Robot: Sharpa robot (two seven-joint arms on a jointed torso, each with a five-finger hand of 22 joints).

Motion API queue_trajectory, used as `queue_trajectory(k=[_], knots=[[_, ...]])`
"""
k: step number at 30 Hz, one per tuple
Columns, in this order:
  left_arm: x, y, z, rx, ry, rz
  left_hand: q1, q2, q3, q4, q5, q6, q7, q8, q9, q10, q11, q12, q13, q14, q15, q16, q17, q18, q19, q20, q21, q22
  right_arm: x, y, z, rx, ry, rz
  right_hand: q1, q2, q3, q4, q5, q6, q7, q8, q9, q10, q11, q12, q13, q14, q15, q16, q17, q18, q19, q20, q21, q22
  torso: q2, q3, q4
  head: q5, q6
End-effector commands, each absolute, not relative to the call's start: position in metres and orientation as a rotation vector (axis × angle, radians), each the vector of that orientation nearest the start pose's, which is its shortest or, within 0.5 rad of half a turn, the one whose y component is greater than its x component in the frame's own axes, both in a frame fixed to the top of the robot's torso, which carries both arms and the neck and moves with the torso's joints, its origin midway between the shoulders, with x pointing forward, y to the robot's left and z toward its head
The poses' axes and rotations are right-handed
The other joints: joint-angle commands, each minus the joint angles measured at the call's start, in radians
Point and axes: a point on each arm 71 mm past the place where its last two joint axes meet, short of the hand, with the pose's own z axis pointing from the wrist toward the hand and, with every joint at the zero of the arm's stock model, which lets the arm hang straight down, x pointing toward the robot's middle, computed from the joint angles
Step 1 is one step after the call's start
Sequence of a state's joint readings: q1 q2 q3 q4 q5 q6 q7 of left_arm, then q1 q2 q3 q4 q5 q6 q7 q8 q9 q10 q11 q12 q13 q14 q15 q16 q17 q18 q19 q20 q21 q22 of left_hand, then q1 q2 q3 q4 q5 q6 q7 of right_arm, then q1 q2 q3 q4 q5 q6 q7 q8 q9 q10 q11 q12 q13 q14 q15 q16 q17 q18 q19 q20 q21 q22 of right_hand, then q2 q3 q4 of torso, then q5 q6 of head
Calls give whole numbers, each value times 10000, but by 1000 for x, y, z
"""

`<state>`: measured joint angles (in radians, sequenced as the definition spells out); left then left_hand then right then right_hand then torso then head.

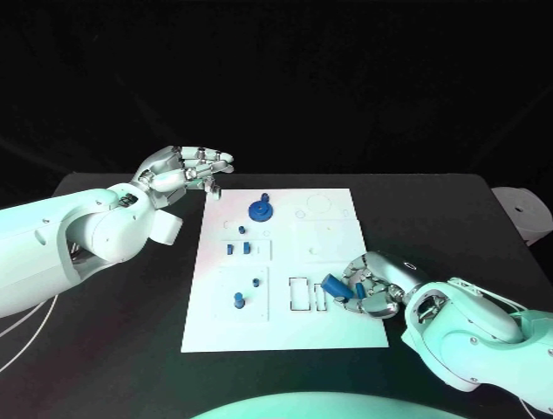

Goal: Assemble the parts on the task board

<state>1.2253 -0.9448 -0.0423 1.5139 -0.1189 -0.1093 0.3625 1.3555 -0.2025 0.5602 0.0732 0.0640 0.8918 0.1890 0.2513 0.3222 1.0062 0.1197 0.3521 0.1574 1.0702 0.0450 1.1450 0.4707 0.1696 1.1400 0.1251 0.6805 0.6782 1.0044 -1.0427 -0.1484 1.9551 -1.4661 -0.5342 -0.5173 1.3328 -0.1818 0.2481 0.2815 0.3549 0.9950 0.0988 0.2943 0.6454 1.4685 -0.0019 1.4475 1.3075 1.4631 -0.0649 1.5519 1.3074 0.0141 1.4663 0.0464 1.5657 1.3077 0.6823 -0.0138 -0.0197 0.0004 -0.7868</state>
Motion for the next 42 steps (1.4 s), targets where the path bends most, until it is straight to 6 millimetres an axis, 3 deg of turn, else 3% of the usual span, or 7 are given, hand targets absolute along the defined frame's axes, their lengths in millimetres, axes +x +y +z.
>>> queue_trajectory(k=[1,11,23,27,42], knots=[[487,248,-165,-9550,15241,-16139,-69,61,-45,24,-47,-47,15,-67,-9,-60,20,62,-10,-61,-20,41,-11,140,93,5,-63,-12,346,-198,-250,2876,18619,5855,422,516,247,56,41,397,-339,133,102,439,-81,57,1870,991,-77,49,2217,-141,1045,-98,51,2631,2,-5,11,-40,7],[487,248,-165,-9541,15243,-16159,-59,65,-44,20,-46,-48,12,-67,-9,-62,17,67,-10,-63,-21,42,-13,141,94,5,-68,-17,344,-190,-246,3304,18773,6322,92,430,447,82,3,458,-362,171,149,458,-104,46,1872,1000,-100,62,2258,-141,1045,-122,51,2631,9,-6,24,-40,13],[487,246,-165,-9527,15268,-16201,-59,65,-44,20,-46,-48,12,-67,-9,-62,17,67,-10,-63,-21,42,-13,141,94,5,-68,-17,342,-162,-257,2877,20195,6994,-1259,369,609,103,-368,551,-355,189,216,450,-95,-65,1830,1002,-89,64,2269,-141,1045,-113,51,2631,13,-17,31,-46,-24],[486,246,-165,-9527,15272,-16206,-55,71,-47,20,-46,-47,13,-68,-9,-67,17,76,-11,-66,-23,45,-17,143,98,5,-77,-24,342,-156,-259,2806,20368,7094,-1836,313,510,94,169,614,-379,220,265,468,-116,-79,1832,1004,-109,66,2277,-141,1045,-131,51,2631,18,-11,30,-41,-25],[486,247,-165,-9535,15299,-16205,-55,71,-47,20,-46,-47,13,-68,-9,-67,17,76,-11,-66,-23,45,-17,143,98,5,-77,-24,347,-149,-264,2642,20575,6984,-2070,308,426,102,175,727,-419,296,319,505,-147,-7,1884,1004,-133,66,2279,-141,1045,-150,51,2631,27,3,21,-3,-63]])
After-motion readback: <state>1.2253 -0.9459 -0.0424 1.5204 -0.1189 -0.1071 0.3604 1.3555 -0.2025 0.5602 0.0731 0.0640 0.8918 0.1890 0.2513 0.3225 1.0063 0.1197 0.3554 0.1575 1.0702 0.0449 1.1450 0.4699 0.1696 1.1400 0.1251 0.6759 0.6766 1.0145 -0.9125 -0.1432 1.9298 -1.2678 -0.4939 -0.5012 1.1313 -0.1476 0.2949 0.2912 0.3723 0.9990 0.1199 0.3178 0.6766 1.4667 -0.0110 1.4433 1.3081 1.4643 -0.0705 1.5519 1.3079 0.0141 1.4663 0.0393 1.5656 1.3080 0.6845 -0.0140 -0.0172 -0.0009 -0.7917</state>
